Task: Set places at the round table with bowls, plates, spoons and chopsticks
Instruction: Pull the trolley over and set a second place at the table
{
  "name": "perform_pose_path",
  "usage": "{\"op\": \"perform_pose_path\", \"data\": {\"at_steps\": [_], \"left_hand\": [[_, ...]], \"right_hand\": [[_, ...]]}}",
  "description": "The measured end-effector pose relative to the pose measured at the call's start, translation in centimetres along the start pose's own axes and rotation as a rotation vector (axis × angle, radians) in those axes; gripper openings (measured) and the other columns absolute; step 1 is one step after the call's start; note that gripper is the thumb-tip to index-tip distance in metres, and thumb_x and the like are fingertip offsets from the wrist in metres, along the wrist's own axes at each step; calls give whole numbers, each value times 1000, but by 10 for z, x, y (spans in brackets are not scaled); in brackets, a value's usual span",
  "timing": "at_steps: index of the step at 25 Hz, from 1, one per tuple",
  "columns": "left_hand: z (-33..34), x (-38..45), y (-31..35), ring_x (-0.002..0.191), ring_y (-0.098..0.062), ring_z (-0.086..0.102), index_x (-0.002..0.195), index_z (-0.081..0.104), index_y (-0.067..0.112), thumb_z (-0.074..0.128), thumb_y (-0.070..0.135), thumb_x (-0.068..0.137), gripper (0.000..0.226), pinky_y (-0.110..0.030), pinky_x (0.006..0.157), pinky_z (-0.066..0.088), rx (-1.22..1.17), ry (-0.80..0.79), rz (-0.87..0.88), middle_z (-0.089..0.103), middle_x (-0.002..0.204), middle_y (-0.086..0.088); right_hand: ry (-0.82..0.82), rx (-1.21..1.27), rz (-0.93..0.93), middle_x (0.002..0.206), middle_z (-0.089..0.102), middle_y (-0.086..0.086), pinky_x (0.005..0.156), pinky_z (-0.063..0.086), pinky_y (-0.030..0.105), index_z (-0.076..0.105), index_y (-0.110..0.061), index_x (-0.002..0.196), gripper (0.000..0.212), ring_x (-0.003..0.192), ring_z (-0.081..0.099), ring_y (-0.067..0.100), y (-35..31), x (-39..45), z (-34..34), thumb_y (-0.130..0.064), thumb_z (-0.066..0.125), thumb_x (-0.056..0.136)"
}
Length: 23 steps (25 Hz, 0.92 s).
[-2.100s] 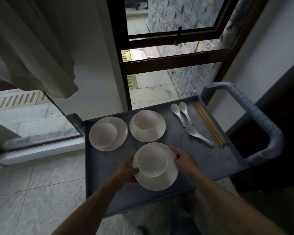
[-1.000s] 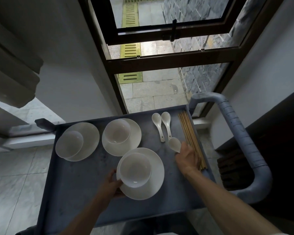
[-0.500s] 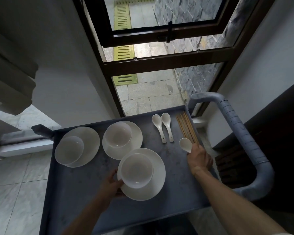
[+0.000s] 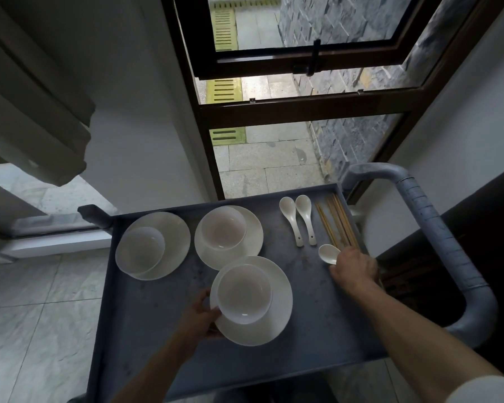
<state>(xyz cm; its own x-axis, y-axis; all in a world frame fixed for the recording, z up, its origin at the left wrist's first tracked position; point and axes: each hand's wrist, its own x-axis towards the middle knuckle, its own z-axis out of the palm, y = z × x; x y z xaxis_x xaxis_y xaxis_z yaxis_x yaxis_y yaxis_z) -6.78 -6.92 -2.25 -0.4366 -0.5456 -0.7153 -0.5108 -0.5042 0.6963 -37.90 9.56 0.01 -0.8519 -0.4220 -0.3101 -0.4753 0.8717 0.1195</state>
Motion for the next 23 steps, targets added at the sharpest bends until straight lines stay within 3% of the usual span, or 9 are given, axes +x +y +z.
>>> {"op": "perform_pose_path", "data": {"at_steps": [3, 9, 11, 15, 18, 21, 23], "left_hand": [[-6, 1, 0, 68, -31, 74, 106, 57, 33, 67, 4, 87, 36, -38, 54, 59, -10, -10, -5, 75, 84, -16], [-16, 3, 5, 67, -30, 74, 111, 58, 27, 66, 3, 88, 34, -38, 55, 59, 4, -43, 21, 72, 93, -19], [-19, 2, 7, 69, -30, 74, 112, 58, 24, 66, 3, 88, 33, -39, 55, 60, 1, -57, 36, 72, 96, -20], [-19, -2, 12, 68, -31, 74, 111, 58, 24, 63, 1, 89, 33, -41, 54, 61, -41, -58, 56, 72, 95, -20], [-19, -12, 14, 69, -31, 74, 113, 58, 25, 64, 1, 89, 35, -42, 56, 61, -79, -27, 78, 71, 96, -17], [-20, -26, 14, 73, -32, 74, 118, 57, 26, 65, 3, 89, 38, -43, 58, 62, -130, 12, 98, 72, 98, -19], [-18, -37, 13, 76, -32, 74, 119, 56, 24, 67, 6, 89, 37, -43, 60, 62, -169, 54, 109, 72, 100, -18]], "right_hand": [[35, -24, -31, 96, 70, 6, 58, 42, 28, 61, -11, 104, 30, 81, 68, 24, 1, -2, 1, -36, 57, 87], [202, -18, -106, 82, 68, 5, 52, 42, 27, 52, -14, 97, 22, 64, 64, 22, 11, -16, 0, -36, 53, 94], [267, 91, -106, 74, 64, 6, 51, 43, 29, 49, -14, 94, 25, 58, 60, 24, 9, -25, -2, -39, 52, 95], [371, 425, -105, 75, 65, 15, 58, 54, 43, 55, -8, 101, 24, 67, 65, 34, -20, -50, -8, -32, 55, 95], [242, 762, -125, 78, 67, 10, 59, 56, 40, 59, -7, 99, 14, 69, 67, 28, -50, -67, -6, -20, 56, 95], [113, 1062, -154, 74, 63, -1, 54, 46, 25, 61, -18, 88, 13, 70, 62, 18, -73, -86, 2, -28, 57, 95], [18, 1161, -201, 75, 65, -4, 56, 46, 26, 63, -25, 83, 14, 72, 61, 13, -80, -93, 3, -36, 63, 91]]}}
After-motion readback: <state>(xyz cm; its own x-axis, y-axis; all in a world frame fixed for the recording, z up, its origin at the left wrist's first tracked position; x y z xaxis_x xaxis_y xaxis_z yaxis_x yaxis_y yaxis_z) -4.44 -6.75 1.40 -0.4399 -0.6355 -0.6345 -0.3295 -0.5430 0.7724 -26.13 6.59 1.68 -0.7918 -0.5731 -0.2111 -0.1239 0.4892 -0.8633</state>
